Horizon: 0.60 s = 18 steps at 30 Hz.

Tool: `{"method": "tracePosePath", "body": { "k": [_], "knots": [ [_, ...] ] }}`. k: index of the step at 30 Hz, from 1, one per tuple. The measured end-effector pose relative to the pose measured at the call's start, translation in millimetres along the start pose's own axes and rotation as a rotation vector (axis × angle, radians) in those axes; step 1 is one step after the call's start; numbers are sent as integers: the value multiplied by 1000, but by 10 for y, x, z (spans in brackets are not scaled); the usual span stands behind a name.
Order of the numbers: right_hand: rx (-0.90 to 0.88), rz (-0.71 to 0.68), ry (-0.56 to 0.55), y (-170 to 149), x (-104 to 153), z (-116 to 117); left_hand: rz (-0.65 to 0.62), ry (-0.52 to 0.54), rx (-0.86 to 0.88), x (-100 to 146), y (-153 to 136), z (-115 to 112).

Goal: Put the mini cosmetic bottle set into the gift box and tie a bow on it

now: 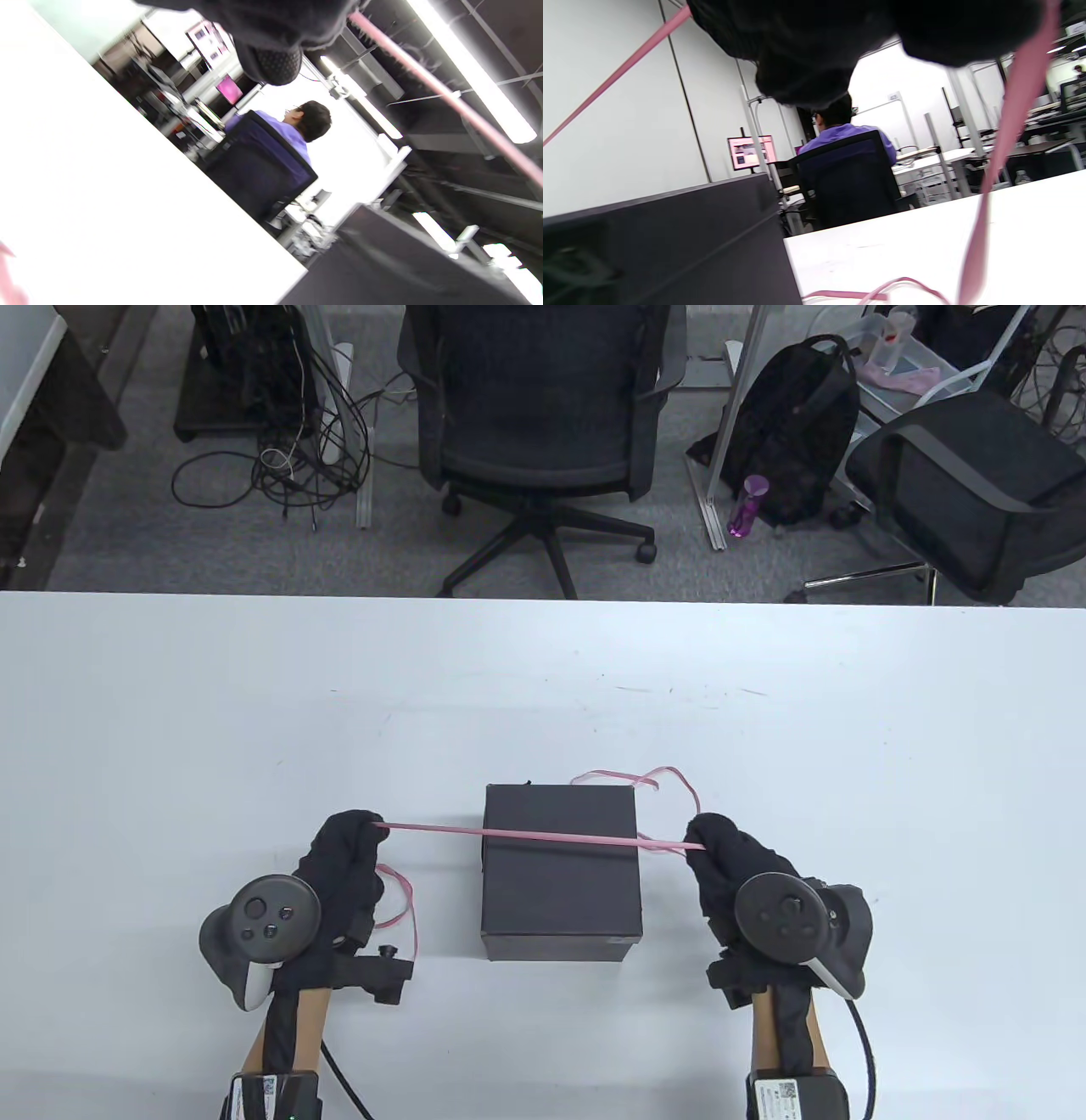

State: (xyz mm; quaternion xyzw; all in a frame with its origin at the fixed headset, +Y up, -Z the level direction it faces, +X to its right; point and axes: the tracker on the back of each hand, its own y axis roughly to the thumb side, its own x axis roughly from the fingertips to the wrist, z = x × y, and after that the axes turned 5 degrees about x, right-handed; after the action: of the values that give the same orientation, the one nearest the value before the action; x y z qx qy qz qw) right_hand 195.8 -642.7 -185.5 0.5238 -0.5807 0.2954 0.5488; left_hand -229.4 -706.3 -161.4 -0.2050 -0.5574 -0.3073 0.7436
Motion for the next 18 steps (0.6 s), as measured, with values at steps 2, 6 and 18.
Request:
{"method": "tracePosePath", "body": {
  "k": [2, 6, 18],
  "knots": [
    [45, 30, 2, -57, 0, -2, 32, 5, -120, -16, -77, -15],
    [122, 84, 54, -132, -14, 49, 97, -35, -311, -38, -219, -98],
    [216, 120, 271, -217, -73, 586, 200, -271, -628, -30, -365, -406]
  ]
}}
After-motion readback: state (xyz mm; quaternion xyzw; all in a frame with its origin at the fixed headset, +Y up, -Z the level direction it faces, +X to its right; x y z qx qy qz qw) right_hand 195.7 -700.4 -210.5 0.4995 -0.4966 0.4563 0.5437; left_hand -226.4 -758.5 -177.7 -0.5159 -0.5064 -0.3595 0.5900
